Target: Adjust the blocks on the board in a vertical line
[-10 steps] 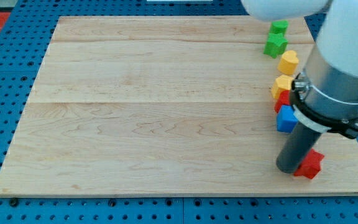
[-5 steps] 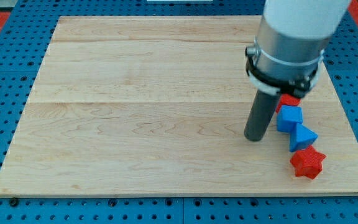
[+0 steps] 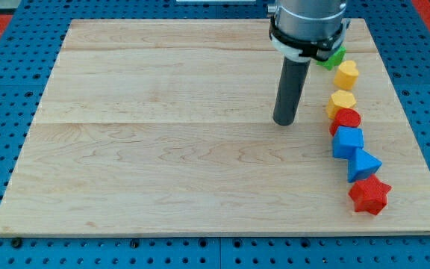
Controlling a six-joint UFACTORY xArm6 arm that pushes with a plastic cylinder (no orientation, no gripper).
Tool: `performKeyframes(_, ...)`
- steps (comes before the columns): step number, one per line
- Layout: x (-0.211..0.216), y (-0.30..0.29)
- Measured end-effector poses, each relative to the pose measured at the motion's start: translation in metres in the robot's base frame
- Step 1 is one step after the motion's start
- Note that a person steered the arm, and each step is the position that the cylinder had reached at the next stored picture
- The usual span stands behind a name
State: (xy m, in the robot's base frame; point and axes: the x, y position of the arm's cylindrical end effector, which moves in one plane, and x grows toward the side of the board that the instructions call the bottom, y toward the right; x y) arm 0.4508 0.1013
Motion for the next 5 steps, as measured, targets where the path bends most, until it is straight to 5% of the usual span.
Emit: performKeyframes(5, 0.037, 0.060)
